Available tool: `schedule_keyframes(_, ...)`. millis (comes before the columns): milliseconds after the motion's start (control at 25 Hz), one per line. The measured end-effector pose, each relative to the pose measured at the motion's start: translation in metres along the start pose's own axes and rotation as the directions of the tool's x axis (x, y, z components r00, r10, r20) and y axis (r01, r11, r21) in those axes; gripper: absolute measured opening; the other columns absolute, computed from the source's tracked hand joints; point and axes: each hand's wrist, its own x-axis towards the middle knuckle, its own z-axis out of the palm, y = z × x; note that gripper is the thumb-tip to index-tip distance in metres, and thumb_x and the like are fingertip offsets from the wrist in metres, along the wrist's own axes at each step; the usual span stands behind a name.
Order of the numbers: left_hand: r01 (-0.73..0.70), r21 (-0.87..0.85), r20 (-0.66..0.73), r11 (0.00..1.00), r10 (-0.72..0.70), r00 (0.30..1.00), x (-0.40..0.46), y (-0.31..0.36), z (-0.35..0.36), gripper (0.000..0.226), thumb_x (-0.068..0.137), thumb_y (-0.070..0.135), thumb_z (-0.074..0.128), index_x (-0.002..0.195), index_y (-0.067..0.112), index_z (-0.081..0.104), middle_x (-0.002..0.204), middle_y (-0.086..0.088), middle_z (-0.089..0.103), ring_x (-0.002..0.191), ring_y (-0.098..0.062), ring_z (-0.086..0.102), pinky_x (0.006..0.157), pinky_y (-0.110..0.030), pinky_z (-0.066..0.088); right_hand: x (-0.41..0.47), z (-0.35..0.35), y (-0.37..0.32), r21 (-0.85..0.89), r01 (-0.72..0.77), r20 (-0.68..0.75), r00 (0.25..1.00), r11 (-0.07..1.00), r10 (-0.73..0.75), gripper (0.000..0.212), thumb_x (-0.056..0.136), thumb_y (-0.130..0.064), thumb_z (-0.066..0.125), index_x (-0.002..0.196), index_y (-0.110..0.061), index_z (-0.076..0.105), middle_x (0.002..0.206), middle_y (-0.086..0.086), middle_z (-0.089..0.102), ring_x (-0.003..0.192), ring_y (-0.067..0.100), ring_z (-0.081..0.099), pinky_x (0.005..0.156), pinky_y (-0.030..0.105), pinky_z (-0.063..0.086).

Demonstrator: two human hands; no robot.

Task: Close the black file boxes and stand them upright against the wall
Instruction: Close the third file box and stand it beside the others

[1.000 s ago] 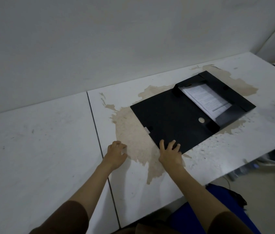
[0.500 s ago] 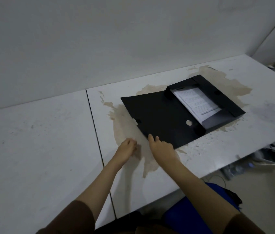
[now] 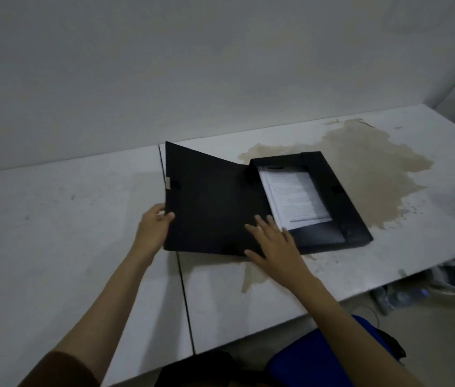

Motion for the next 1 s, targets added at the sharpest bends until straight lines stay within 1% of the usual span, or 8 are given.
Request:
schedule_keyframes(80,0.002,0.037,-0.096,0.999,0.002,0.995,0.001,-0.003,-0.035,0.025,0.092,0.013,0.046,0.113,0.008,0.058,0.117,-0.016,0.062,0.094,-0.026,0.058,0.082,-0.036,0.045,-0.002,0.009,0.021,-0.038,-0.066,-0.028,0.997,0.997,0.065,0.078,0.074,-0.066,0.012,0.145,-0.032,0.016,0.159,0.001,0.004,0.146,0.026,-0.007,0.117,0.055,0.003)
schedule_keyframes(160,0.006,0.065,-0.152,0.998,0.004,0.988,0.001,-0.004,-0.066,0.025,0.092,0.013,0.047,0.113,0.007,0.059,0.117,-0.017,0.063,0.093,-0.026,0.057,0.082,-0.035,0.044,-0.003,0.015,0.036,-0.048,-0.178,-0.073,0.982,0.983,0.174,0.079,0.076,-0.07,0.02,0.146,-0.034,0.013,0.159,0.005,0.0,0.143,0.032,-0.013,0.112,0.057,-0.005)
schedule_keyframes(240,0.011,0.077,-0.181,0.997,0.003,0.984,-0.001,-0.003,-0.092,0.025,0.092,0.013,0.047,0.113,0.008,0.06,0.118,-0.019,0.063,0.093,-0.027,0.058,0.082,-0.037,0.045,-0.003,0.019,0.043,-0.014,-0.333,-0.057,0.942,0.943,0.331,0.076,0.083,-0.066,0.038,0.146,-0.034,0.01,0.159,0.009,-0.003,0.143,0.041,-0.011,0.11,0.064,-0.002)
schedule_keyframes(320,0.004,0.08,-0.183,0.997,0.01,0.983,-0.006,0.003,-0.108,0.026,0.093,0.015,0.047,0.114,0.008,0.06,0.117,-0.019,0.063,0.092,-0.026,0.058,0.079,-0.035,0.043,-0.001,0.023,0.041,0.004,-0.428,0.04,0.903,0.904,0.428,0.076,0.085,-0.062,0.041,0.146,-0.034,0.007,0.158,0.012,-0.006,0.142,0.045,-0.009,0.11,0.067,0.004)
schedule_keyframes(640,-0.158,-0.031,0.019,0.987,0.159,0.987,-0.043,0.054,-0.116,0.037,0.09,0.008,0.039,0.12,0.023,0.054,0.097,0.0,0.061,0.085,-0.014,0.057,0.069,-0.024,0.046,0.011,0.035,-0.006,0.001,-0.254,0.034,0.967,0.967,0.254,0.062,0.087,-0.055,0.045,0.14,-0.027,0.029,0.159,0.005,0.008,0.145,0.033,0.0,0.11,0.06,0.018)
schedule_keyframes(800,-0.288,0.012,0.085,0.958,0.286,0.954,-0.064,0.072,-0.101,0.032,0.09,0.008,0.045,0.112,0.029,0.055,0.104,0.006,0.063,0.079,-0.002,0.064,0.064,-0.017,0.053,0.013,0.037,-0.024,0.115,-0.034,0.055,0.998,0.993,0.028,0.055,0.089,-0.042,0.051,0.139,-0.028,0.035,0.157,-0.001,0.019,0.146,0.023,0.008,0.112,0.049,0.026)
schedule_keyframes(880,-0.34,0.133,0.137,0.931,0.322,0.937,-0.069,0.071,-0.086,0.031,0.09,0.02,0.051,0.119,0.031,0.053,0.114,0.007,0.059,0.091,-0.009,0.063,0.072,-0.022,0.05,0.016,0.035,-0.03,0.305,0.054,0.082,0.993,0.951,-0.082,0.046,0.091,-0.032,0.051,0.135,-0.024,0.042,0.153,-0.001,0.03,0.145,0.018,0.016,0.114,0.037,0.028)
schedule_keyframes(1000,-0.373,0.261,0.212,0.89,0.324,0.922,-0.064,0.054,-0.054,0.039,0.088,0.036,0.052,0.126,0.03,0.05,0.125,0.009,0.052,0.11,-0.014,0.053,0.092,-0.027,0.042,0.021,0.016,-0.044,0.614,-0.027,0.074,0.997,0.789,-0.024,0.03,0.096,-0.027,0.044,0.122,-0.017,0.055,0.124,0.003,0.06,0.124,0.02,0.05,0.089,0.003,0.038)
